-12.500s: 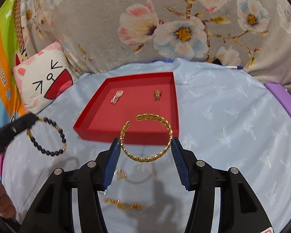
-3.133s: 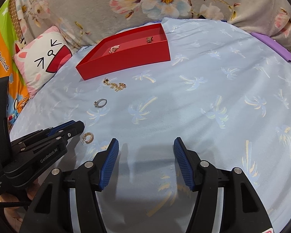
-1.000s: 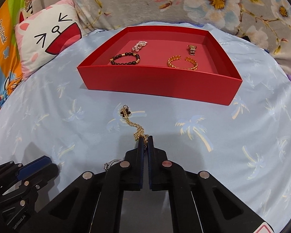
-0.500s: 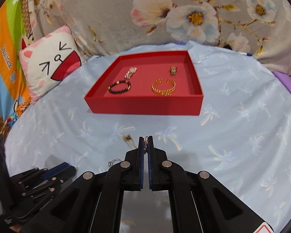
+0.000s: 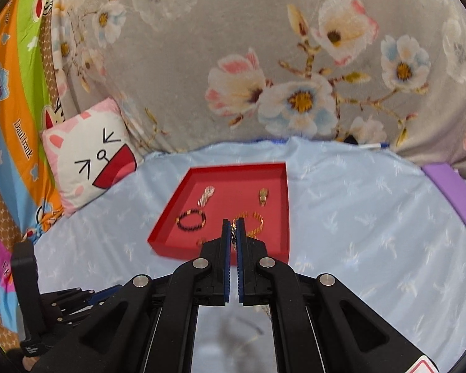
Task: Organize jewelry
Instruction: 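Carry the hoop earring and gold chain into the red tray and open both tools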
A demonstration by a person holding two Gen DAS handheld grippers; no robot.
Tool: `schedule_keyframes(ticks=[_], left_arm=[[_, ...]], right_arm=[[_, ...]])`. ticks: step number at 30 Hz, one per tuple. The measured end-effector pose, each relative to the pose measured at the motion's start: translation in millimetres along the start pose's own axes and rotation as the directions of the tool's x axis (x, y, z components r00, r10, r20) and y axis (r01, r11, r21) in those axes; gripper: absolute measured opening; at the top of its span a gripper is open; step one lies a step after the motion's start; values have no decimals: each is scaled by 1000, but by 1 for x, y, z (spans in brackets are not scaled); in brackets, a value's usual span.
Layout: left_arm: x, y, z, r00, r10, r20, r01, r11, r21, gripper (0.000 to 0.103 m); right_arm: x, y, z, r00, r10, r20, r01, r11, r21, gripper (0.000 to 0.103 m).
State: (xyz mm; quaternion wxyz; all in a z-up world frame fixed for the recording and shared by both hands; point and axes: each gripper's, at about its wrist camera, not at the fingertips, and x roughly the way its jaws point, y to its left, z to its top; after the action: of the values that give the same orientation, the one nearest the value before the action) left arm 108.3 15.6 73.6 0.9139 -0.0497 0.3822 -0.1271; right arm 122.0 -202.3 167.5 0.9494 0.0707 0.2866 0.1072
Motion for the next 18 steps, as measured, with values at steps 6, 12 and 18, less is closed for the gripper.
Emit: schedule_keyframes(ticks=[6,12,18], left_arm=[[3,-11,71,998,-9,68,7,999,36,12],[41,-15,135,997,-34,68,32,999,27,12],[111,-19,163,999,-49,-24,49,999,19,12]], right_arm=[[19,2,52,997,-37,70,39,999,-32,2],[67,-6,79,998,-40,55,41,999,-16,2],[129,-25,81,999,-47,-20,47,999,6,2]])
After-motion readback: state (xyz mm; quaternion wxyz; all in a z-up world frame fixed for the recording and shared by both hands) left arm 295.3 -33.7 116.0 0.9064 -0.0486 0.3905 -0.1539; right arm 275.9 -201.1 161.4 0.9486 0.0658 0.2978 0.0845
